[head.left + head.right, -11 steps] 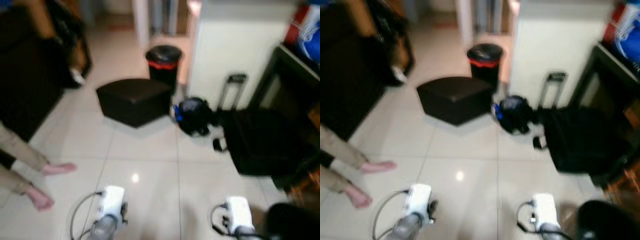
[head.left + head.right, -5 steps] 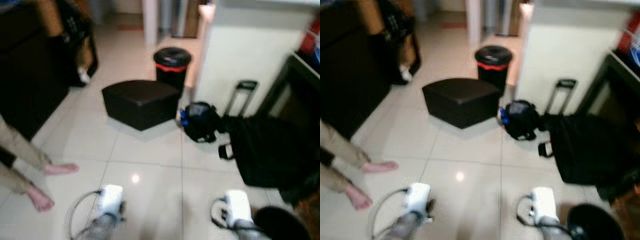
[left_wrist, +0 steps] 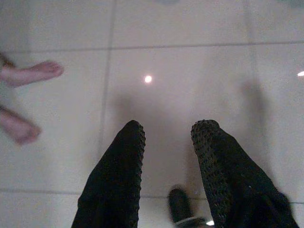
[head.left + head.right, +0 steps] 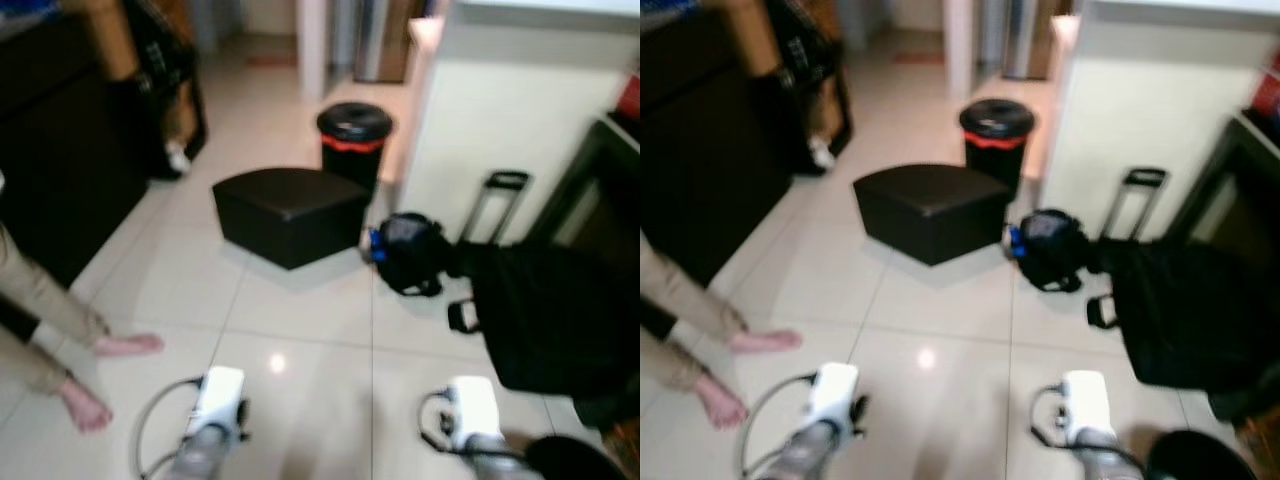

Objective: Picking trash to rubbish bin

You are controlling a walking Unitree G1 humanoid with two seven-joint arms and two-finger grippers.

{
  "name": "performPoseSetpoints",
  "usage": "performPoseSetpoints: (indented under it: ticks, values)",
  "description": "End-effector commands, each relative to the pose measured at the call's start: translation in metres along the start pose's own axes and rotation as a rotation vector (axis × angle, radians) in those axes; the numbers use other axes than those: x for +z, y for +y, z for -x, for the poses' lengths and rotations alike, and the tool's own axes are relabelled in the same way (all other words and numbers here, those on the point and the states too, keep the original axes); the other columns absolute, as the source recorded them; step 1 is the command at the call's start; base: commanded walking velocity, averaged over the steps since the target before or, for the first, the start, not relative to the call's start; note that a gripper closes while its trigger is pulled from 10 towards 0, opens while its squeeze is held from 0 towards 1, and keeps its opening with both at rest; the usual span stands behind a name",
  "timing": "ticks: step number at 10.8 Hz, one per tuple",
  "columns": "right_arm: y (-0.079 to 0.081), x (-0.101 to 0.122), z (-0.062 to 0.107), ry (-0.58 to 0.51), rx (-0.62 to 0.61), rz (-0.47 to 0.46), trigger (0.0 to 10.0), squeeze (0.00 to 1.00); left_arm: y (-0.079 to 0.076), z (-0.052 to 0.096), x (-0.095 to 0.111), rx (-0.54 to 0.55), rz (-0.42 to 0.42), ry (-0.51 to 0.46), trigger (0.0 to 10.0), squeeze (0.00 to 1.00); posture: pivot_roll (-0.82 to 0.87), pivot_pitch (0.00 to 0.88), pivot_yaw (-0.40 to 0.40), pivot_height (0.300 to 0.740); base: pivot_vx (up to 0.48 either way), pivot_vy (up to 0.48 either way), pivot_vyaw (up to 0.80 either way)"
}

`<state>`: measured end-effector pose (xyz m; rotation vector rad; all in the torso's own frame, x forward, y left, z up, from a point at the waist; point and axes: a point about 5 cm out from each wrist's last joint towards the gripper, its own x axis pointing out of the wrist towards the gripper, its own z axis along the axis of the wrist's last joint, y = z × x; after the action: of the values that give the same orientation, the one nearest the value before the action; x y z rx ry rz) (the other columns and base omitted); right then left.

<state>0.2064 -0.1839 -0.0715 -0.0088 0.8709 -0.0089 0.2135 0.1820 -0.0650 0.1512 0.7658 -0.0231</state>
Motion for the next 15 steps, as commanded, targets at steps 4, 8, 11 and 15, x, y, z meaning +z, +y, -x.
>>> performPoseSetpoints:
  ticks: [4,8,11,15]
  values:
    - [-0.006,-0.001,0.001,0.003,-0.012,0.006,10.0,0.00,-0.004,-0.001,0.004,-0.007,-0.002,-0.004,10.0,0.00,-0.01,0.004,0.001,0.740,0.280,0.000,0.00]
    - [-0.005,-0.004,0.001,0.014,-0.008,0.007,10.0,0.00,-0.002,-0.001,0.005,-0.004,-0.009,-0.008,10.0,0.00,-0.01,0.000,0.002,0.740,0.278,0.000,0.00]
    - [-0.006,-0.009,0.002,0.026,-0.010,0.012,10.0,0.00,-0.004,-0.001,0.003,-0.001,-0.017,-0.010,10.0,0.00,-0.01,0.000,0.005,0.740,0.000,0.000,0.00]
    - [-0.005,-0.013,0.003,0.035,-0.010,0.015,10.0,0.00,-0.004,0.000,0.000,-0.003,-0.029,-0.002,10.0,0.00,-0.02,0.000,0.010,0.740,0.000,0.000,0.00]
